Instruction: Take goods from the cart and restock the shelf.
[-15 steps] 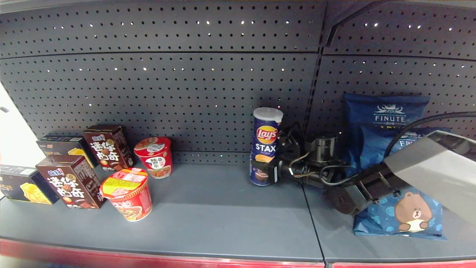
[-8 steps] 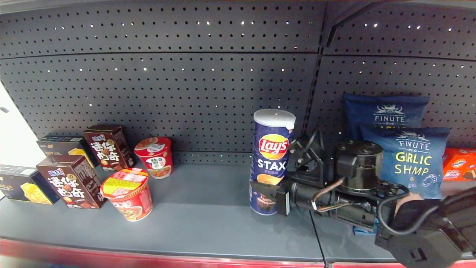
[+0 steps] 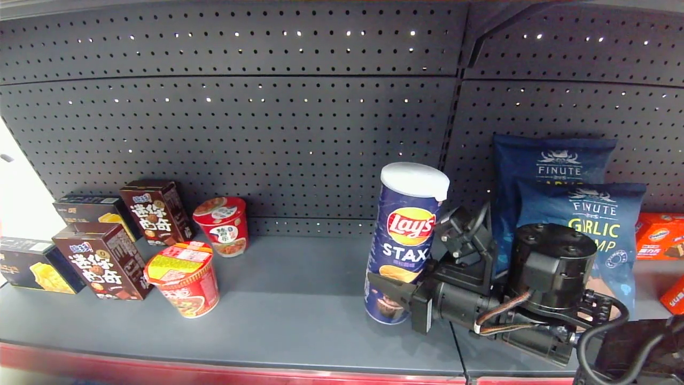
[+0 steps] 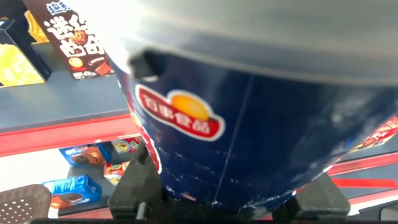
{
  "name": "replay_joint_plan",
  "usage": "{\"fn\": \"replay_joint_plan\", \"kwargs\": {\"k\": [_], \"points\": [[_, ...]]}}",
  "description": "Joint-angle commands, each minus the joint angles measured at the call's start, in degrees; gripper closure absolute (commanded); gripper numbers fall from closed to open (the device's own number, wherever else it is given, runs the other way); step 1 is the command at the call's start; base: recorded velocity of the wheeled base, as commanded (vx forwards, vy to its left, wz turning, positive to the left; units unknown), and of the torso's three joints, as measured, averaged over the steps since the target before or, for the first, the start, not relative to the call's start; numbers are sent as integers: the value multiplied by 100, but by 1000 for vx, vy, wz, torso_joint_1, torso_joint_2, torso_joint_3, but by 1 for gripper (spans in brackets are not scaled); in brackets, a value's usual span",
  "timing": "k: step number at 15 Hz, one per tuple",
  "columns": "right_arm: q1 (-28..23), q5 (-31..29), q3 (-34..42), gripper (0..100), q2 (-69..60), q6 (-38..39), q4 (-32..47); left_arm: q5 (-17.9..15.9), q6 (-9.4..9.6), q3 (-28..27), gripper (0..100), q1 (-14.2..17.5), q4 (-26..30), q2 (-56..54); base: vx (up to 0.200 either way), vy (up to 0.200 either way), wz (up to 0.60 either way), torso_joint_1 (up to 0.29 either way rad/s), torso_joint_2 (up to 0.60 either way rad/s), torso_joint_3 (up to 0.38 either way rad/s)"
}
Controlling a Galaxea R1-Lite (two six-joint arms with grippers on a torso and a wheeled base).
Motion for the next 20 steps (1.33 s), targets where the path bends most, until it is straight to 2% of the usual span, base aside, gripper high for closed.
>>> {"fn": "replay_joint_plan", "kwargs": {"k": [1,9,20], "points": [[3,15,97,100,330,-5,-185,27,-1,-17,100,-3,1,-71,0,0,0,0,0,0],[-49,6,-44,100,1139,-5,-519,36,-10,-114,100,-12,1,-53,0,0,0,0,0,0],[-67,-2,35,100,1200,-58,-563,71,-36,-61,100,-3,10,-71,0,0,0,0,0,0]]}}
